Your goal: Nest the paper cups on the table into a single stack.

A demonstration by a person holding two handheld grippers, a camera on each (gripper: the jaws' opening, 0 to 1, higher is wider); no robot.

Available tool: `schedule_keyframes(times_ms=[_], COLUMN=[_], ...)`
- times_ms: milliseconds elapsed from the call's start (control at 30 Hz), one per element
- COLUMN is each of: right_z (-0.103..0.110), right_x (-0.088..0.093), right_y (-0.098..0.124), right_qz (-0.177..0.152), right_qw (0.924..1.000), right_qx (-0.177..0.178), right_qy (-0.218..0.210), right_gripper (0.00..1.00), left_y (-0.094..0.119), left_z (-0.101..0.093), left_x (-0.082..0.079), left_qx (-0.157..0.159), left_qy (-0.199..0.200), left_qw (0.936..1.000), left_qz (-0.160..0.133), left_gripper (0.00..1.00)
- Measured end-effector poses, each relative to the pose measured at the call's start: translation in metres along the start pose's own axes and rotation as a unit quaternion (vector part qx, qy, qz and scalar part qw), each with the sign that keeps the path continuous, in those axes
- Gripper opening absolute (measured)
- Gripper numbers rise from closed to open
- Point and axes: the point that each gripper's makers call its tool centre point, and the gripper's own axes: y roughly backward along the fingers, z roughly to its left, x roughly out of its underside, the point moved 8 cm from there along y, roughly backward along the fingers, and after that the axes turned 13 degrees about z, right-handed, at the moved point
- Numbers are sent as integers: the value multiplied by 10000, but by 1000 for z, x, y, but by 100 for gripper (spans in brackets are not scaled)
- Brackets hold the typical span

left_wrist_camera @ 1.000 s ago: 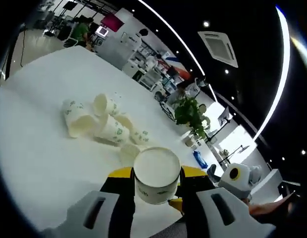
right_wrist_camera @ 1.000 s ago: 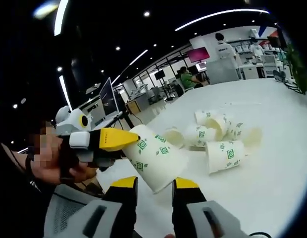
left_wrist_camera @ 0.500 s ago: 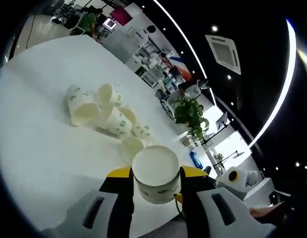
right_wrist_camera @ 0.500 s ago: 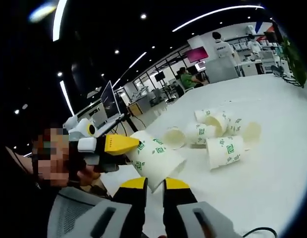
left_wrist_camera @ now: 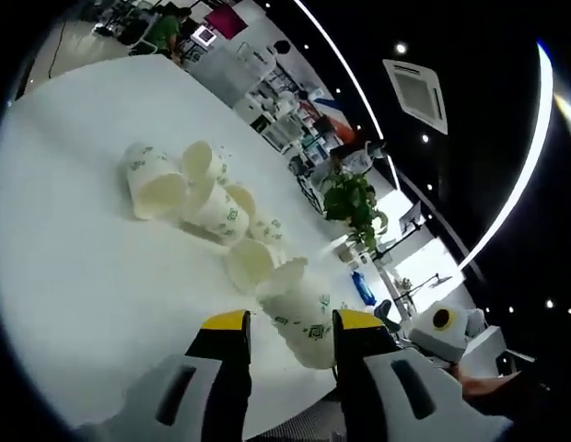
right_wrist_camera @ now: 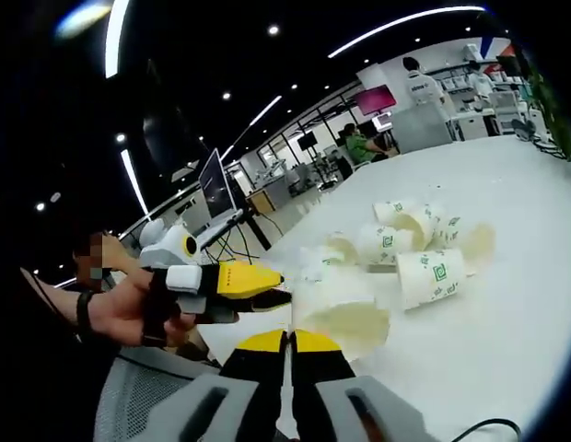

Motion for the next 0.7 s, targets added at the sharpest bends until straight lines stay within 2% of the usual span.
schedule_keyframes(times_ms=[67,200,433,467,567,700], right_z=[1,-1,-7,-7,-11,-13], right_x=[-1,-2,-5,-6,-7,-6], right_y=[0,-2,-2,-2,-5,-10], right_qz=[-2,86,435,493,609,797], right_qw=[10000,10000,9979,9974,9962,9940], right_qx=[-14,26,348,381,443,507], right_qy=[11,43,318,351,447,551], right_gripper=[0,0,0,0,0,0], left_y=[-2,-4,1,3,6,10], left_z=[-1,1,8,10,9,17], left_x=[1,5,9,9,11,11], left_qx=[-3,-118,-643,-796,-976,-1350], left_qy=[-77,-169,-683,-841,-1081,-1555], left_qw=[10000,9997,9950,9925,9882,9766], left_qz=[15,118,345,383,473,615], left_gripper=[37,39,43,44,44,47])
